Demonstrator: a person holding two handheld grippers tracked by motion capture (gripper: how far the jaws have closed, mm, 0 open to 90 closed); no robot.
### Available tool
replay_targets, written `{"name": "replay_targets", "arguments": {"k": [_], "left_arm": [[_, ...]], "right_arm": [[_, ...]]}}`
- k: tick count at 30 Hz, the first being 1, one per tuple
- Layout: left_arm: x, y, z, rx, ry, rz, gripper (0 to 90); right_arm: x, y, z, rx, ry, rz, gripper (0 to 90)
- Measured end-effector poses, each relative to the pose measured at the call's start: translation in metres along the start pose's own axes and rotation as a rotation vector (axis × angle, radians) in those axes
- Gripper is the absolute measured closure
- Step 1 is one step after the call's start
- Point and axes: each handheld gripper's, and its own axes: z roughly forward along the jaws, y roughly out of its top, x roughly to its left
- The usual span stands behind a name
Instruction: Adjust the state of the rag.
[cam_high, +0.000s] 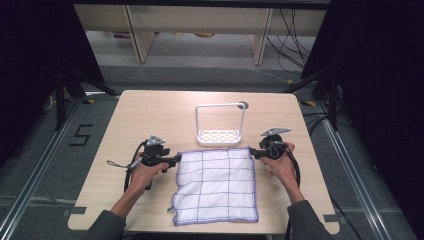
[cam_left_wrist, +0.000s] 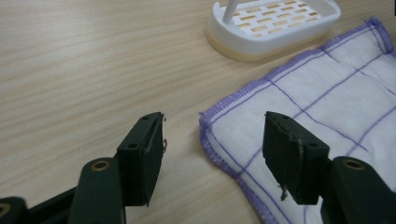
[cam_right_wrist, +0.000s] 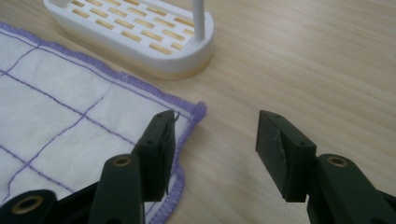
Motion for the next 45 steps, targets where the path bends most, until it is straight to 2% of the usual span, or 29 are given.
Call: {"name": "replay_targets", "arguments": {"k": [1,2,5,7,8,9,11,12,13,14,16,18,19,24,25,28,29,30,34,35,36,37,39,40,41,42,43,44,45], "left_arm": [[0.000,0.000,0.004,0.000,-0.010,-0.012,38.0],[0.000,0.000,0.007,0.020,-0.014,0.003,37.9],[0.001,-0.001,0.016,0.035,-0.008,0.011,37.9],[0.001,0.000,0.019,0.032,-0.001,0.019,38.9],[0.001,0.000,0.021,0.023,0.002,0.030,40.9],[0.000,0.000,0.022,0.016,0.000,0.032,43.8],[-0.001,0.002,0.024,0.028,-0.010,0.054,49.1],[-0.002,0.002,0.025,0.026,-0.008,0.069,51.3],[-0.003,0.002,0.026,0.026,0.002,0.090,55.0],[-0.004,0.002,0.027,0.027,0.000,0.103,58.3],[-0.006,0.002,0.028,0.028,-0.008,0.133,66.8],[-0.007,0.002,0.028,0.034,-0.014,0.150,73.8],[-0.007,0.002,0.028,0.033,-0.018,0.144,75.9],[-0.005,0.002,0.028,0.013,-0.029,0.130,84.3],[-0.006,0.002,0.028,0.005,-0.021,0.129,85.5],[-0.004,0.001,0.028,-0.001,-0.024,0.139,86.4],[-0.004,0.001,0.028,-0.004,-0.025,0.133,86.6],[-0.004,0.001,0.028,-0.011,-0.020,0.135,86.8],[-0.005,0.004,0.026,-0.030,-0.010,0.148,87.1],[-0.005,0.005,0.025,-0.027,-0.007,0.153,87.2],[-0.006,0.005,0.026,-0.049,-0.006,0.135,87.2],[-0.004,0.007,0.024,-0.031,-0.007,0.161,87.3],[-0.004,0.008,0.023,-0.042,0.000,0.163,87.5],[-0.003,0.009,0.022,-0.044,-0.002,0.165,87.6],[-0.004,0.009,0.022,-0.049,-0.002,0.148,87.6],[-0.002,0.009,0.020,-0.049,0.005,0.165,87.7],[-0.002,0.010,0.020,-0.051,-0.001,0.168,87.8],[-0.002,0.010,0.019,-0.057,0.000,0.169,87.9],[-0.001,0.011,0.017,-0.054,0.001,0.168,87.9]], "right_arm": [[-0.001,0.002,0.002,-0.009,0.002,-0.011,47.9],[0.000,0.003,0.002,0.000,-0.003,0.003,47.9],[0.001,0.006,0.009,-0.025,-0.001,-0.024,47.7],[0.003,0.009,0.010,-0.003,0.008,-0.032,47.6],[0.004,0.010,0.012,0.006,0.016,-0.028,47.6],[0.006,0.009,0.015,-0.020,0.017,-0.013,47.6],[0.006,0.010,0.017,0.004,0.022,-0.038,47.6],[0.007,0.011,0.017,0.015,0.031,-0.026,47.6],[0.007,0.010,0.022,-0.014,0.024,-0.030,47.6],[0.007,0.010,0.022,0.014,0.021,-0.037,47.6],[0.005,0.011,0.025,0.023,0.021,-0.049,48.2],[0.007,0.011,0.026,0.043,0.027,-0.034,50.4],[0.010,0.011,0.028,0.039,0.030,0.002,52.1],[0.006,0.013,0.031,0.044,0.039,-0.075,70.7],[0.006,0.012,0.033,0.039,0.049,-0.068,75.0],[0.005,0.010,0.032,0.061,0.074,-0.038,84.8],[0.004,0.009,0.034,0.017,0.077,-0.039,86.8],[0.003,0.009,0.031,0.031,0.081,-0.035,87.3],[0.003,0.011,0.026,0.021,0.090,-0.040,87.8],[0.001,0.011,0.026,0.015,0.093,-0.064,87.8],[0.000,0.010,0.028,-0.010,0.090,-0.074,87.8],[-0.001,0.010,0.028,-0.017,0.090,-0.079,87.8],[-0.002,0.011,0.027,-0.011,0.100,-0.086,87.8],[-0.002,0.011,0.028,-0.031,0.094,-0.081,87.8],[-0.002,0.012,0.025,-0.003,0.103,-0.068,87.8],[-0.002,0.011,0.028,-0.048,0.094,-0.076,87.8],[-0.002,0.013,0.023,-0.012,0.101,-0.070,87.8],[-0.002,0.013,0.024,-0.045,0.103,-0.077,87.8],[-0.001,0.015,0.019,-0.026,0.106,-0.062,87.8]]}}
